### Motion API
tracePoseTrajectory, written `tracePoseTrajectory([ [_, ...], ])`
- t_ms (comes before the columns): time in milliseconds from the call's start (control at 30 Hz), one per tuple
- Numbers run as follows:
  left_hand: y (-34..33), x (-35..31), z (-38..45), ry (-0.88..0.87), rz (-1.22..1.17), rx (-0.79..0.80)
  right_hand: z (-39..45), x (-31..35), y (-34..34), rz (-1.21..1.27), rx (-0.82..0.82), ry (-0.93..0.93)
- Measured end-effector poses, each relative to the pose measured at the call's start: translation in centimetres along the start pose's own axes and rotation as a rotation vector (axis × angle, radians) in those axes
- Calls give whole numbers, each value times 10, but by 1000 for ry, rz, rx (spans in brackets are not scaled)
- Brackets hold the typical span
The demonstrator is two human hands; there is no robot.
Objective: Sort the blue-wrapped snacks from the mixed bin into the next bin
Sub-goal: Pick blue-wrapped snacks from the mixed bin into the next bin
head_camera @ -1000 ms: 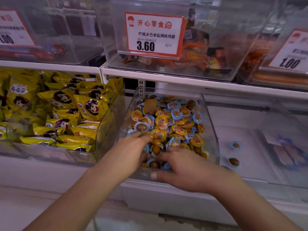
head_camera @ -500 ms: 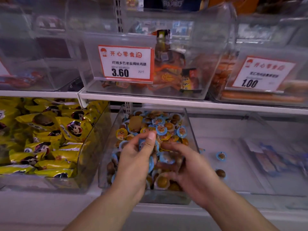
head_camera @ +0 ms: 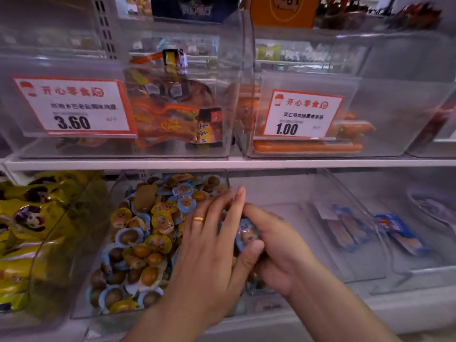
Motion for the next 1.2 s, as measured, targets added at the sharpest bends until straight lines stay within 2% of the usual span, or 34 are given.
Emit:
tracePoseTrajectory([
  [67, -12, -5, -5, -11, -26, 53, 8, 8, 14, -12, -36, 5],
  [133, -22, -1, -8, 35, -63, 92, 17, 20, 33, -83, -132, 95],
  [233, -26, 25, -6, 153, -65, 156, 29, 40, 71, -411, -364, 247],
  [300, -18, 45, -5, 179, 3, 161, 41, 37, 89, -519, -393, 191],
  [400, -3, 77, -10, 203, 129, 165, 56, 20, 108, -687, -344, 38],
  [433, 1, 88, -13, 208, 180, 182, 59, 19, 111, -733, -341, 46],
  [500, 8, 105, -20, 195, 295, 225, 59, 28, 114, -741, -388, 156],
  [600, 13, 124, -30, 202, 387, 333, 45, 49, 100, -747, -426, 417],
  [700, 14, 129, -39, 196, 414, 414, 22, 58, 62, -826, -362, 688],
  [833, 28, 119, -39, 165, 407, 332, 3, 41, -11, -1106, -141, 957],
  [933, 34, 120, -41, 187, 376, 330, 16, 16, -51, -1301, 43, 907],
  [1133, 45, 131, -50, 220, 359, 319, 69, -27, -87, -1737, 193, 721],
  [1200, 52, 137, -50, 272, 338, 244, 78, -43, -91, -1866, 219, 719],
])
Point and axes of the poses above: each hand's wrist, its own z-axis towards the middle knuckle, its own y-axis out of the back of the hand, x = y × z, the point moved 8 cm from there along z, towards the middle knuckle, and after that the axes turned 7 degrees about -x, right-handed, at the moved point
